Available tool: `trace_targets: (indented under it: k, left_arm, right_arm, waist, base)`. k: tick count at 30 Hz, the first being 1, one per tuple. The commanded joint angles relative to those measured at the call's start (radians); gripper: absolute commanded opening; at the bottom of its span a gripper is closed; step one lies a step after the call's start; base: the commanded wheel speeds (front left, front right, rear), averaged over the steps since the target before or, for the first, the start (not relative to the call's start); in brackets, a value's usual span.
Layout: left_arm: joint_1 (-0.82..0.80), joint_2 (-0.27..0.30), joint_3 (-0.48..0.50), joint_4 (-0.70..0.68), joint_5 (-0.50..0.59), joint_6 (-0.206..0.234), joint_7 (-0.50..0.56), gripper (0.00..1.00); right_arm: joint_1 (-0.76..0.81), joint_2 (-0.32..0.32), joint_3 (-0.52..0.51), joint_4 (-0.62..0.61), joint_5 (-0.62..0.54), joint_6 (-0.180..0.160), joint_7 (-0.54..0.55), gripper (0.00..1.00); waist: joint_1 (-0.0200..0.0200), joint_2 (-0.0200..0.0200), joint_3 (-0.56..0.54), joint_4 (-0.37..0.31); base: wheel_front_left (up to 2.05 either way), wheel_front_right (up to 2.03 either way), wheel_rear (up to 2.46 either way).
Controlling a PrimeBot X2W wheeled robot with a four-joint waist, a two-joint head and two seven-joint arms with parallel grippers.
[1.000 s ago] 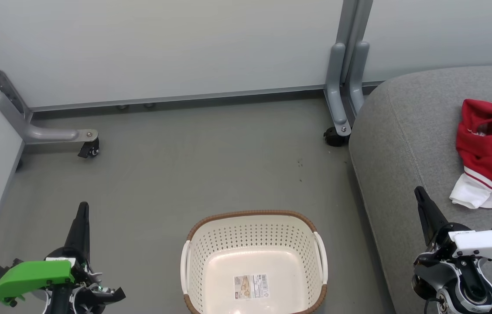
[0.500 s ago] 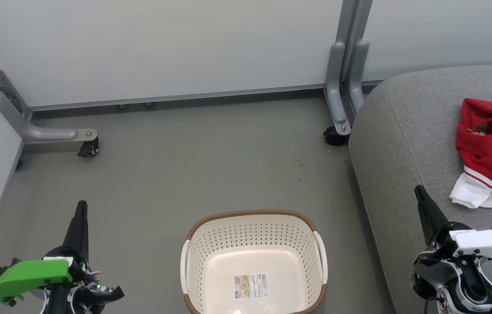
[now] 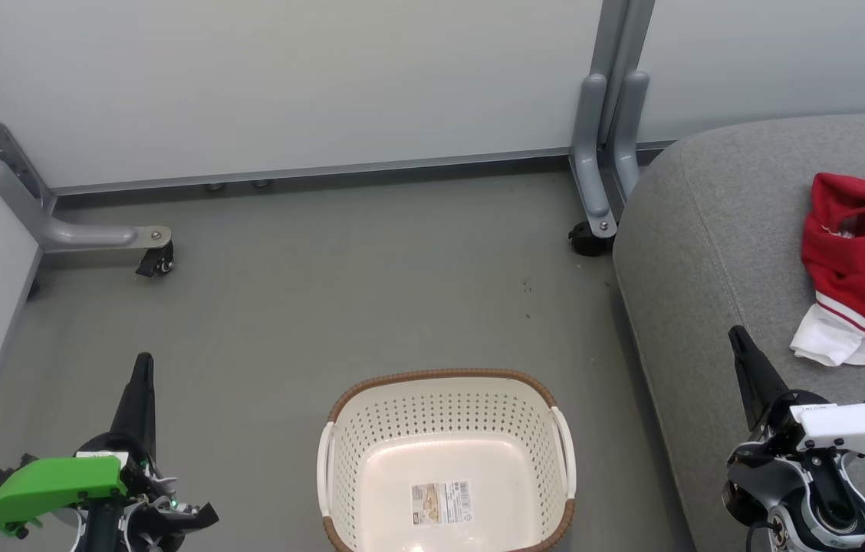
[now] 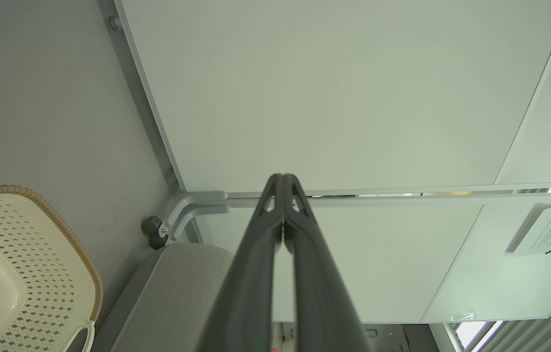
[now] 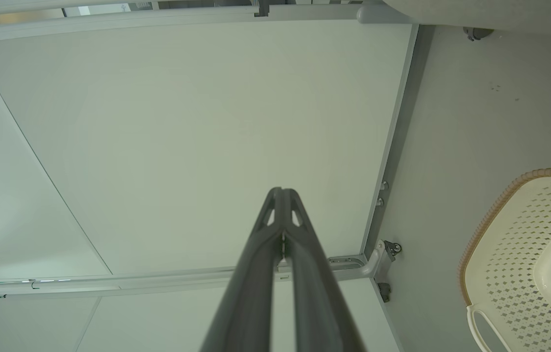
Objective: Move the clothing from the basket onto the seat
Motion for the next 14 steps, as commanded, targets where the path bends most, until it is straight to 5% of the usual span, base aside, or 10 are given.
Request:
trace_targets:
  k: [1,14]
  left_arm:
    - [-0.016,-0.003,0.002,0.002,0.006,-0.006,0.002,0.00]
    - [-0.016,-0.005,0.006,0.002,0.009,-0.006,0.006,0.00]
  right_arm:
    - [-0.007,-0.001,-0.002,0.002,0.000,0.000,0.002,0.00]
    - [-0.007,-0.001,-0.002,0.002,-0.001,0.000,0.003,0.00]
  waist:
    - [0.0000,0.0000,0.000,0.000]
    - [0.0000,0.0000,0.000,0.000]
  base:
    - [0.00,0.00,0.00]
    - [0.00,0.00,0.00]
